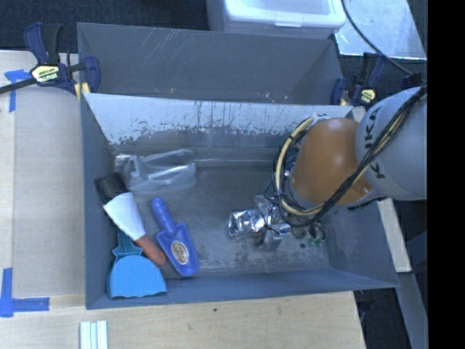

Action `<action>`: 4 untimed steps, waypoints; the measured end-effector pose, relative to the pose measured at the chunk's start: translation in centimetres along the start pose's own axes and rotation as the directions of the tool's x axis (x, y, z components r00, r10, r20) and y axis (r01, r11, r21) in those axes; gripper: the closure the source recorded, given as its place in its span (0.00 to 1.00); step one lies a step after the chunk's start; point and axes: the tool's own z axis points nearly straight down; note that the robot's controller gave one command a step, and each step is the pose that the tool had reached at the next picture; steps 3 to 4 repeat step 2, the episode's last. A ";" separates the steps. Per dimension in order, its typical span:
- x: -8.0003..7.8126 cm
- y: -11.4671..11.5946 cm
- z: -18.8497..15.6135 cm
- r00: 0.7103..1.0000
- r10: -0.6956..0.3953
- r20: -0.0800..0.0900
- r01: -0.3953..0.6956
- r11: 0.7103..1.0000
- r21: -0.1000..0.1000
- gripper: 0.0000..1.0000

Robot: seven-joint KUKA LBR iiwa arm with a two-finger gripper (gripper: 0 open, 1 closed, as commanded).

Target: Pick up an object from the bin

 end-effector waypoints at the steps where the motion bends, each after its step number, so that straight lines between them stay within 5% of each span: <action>1: 0.0 0.0 0.0 1.000 0.000 0.000 0.000 1.000 0.000 1.00; 2: 0.3 0.0 -3.9 1.000 0.000 -0.009 0.000 1.000 -0.001 1.00; 4: 0.3 0.0 -3.9 1.000 0.000 -0.009 0.000 1.000 -0.001 1.00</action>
Offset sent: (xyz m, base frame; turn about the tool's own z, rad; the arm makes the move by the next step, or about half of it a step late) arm -0.0001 -0.0001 0.1022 0.0000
